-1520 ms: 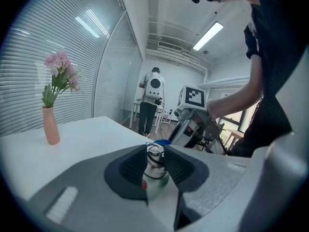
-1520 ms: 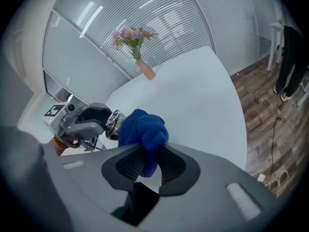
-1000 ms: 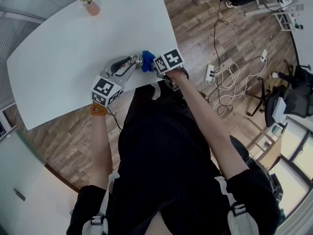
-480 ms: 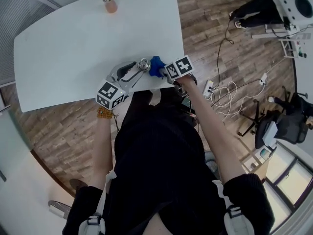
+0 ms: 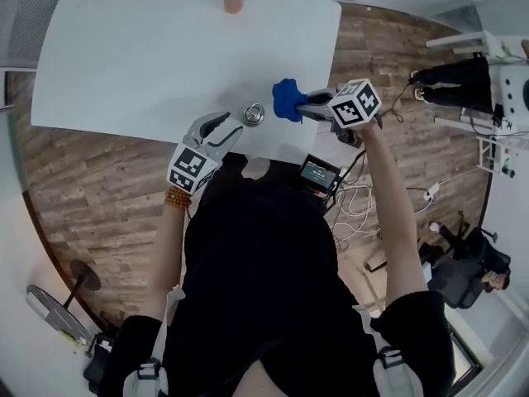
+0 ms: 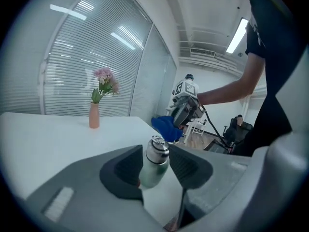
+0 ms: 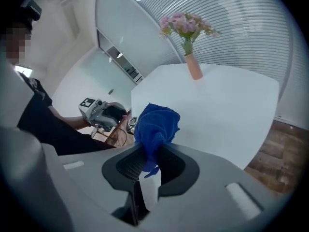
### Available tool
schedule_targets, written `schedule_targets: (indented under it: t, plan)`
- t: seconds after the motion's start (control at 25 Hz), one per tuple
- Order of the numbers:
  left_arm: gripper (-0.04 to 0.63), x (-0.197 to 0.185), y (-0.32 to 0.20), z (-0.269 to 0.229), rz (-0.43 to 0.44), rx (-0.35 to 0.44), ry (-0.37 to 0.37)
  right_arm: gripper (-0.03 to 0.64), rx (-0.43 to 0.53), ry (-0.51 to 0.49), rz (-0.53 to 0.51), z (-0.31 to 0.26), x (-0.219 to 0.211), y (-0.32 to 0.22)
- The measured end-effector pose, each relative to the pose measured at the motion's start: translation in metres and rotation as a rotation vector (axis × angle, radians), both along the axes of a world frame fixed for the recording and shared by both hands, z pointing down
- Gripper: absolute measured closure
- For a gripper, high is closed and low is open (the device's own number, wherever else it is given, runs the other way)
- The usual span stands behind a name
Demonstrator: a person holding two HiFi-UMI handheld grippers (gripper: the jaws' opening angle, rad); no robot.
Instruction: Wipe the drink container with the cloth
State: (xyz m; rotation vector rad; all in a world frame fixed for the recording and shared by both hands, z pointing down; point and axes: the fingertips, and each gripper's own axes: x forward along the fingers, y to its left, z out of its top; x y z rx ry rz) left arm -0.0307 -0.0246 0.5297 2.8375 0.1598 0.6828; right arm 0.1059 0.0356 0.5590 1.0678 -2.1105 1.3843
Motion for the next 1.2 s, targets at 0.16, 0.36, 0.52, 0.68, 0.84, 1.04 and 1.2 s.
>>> schedule_targets:
  t: [0.16,0.36,0.52,0.68,0.84,1.04,1.2]
  plan:
    - [0.322,0.012,0.008,-0.005,-0.08,0.04,-0.013,0.529,0.01,-0.086,-0.228,-0.015,-0.011,-0.003]
    - [0.322,0.029,0.016,0.003,-0.217,0.077,-0.087,0.529,0.019,-0.139,-0.435,-0.017,-0.014,-0.017]
    - [0.322,0.043,0.015,0.009,-0.327,0.098,-0.158,0.529,0.039,-0.194,-0.555,-0.021,-0.016,-0.034]
    - [0.32,0.049,0.01,0.011,-0.439,0.127,-0.187,0.529,0.026,-0.2,-0.681,-0.012,-0.024,-0.041]
    - [0.319,0.051,0.008,0.012,-0.463,0.154,-0.231,0.529,0.01,-0.197,-0.769,-0.004,-0.034,-0.049]
    - [0.322,0.053,0.005,0.016,-0.487,0.165,-0.274,0.528,-0.01,-0.131,-0.872,0.002,-0.042,-0.061]
    - [0.322,0.052,0.004,0.018,-0.502,0.17,-0.293,0.529,-0.041,-0.027,-0.907,0.017,-0.045,-0.066]
